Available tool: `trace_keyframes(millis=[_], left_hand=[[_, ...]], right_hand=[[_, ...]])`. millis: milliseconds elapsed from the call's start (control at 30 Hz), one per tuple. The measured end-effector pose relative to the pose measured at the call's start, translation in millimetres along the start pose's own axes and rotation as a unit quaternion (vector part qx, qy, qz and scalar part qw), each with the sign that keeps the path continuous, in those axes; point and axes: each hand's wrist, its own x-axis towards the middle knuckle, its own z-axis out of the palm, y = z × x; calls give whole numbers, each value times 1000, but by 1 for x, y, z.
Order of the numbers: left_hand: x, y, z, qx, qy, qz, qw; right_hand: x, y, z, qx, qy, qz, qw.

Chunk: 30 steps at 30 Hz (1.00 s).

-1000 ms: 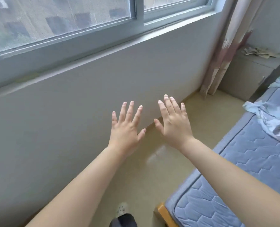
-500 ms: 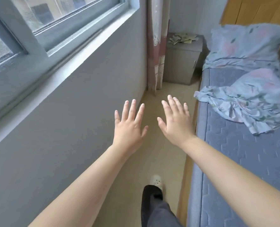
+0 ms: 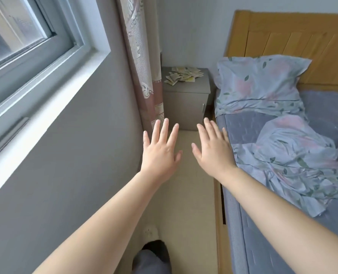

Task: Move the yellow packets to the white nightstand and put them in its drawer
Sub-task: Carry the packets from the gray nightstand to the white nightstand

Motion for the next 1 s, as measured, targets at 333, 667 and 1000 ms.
trace_keyframes(millis=[333, 667, 1000], left_hand=[[306, -67, 40, 16, -3, 97, 995], [564, -54, 98, 26, -19, 145, 989], [778, -62, 180, 11, -74, 55, 996]], right_hand=[[270, 65, 47, -55, 6, 78, 995], [475, 182, 97, -53, -9, 135, 989], [688, 299, 195, -48, -85, 75, 992]])
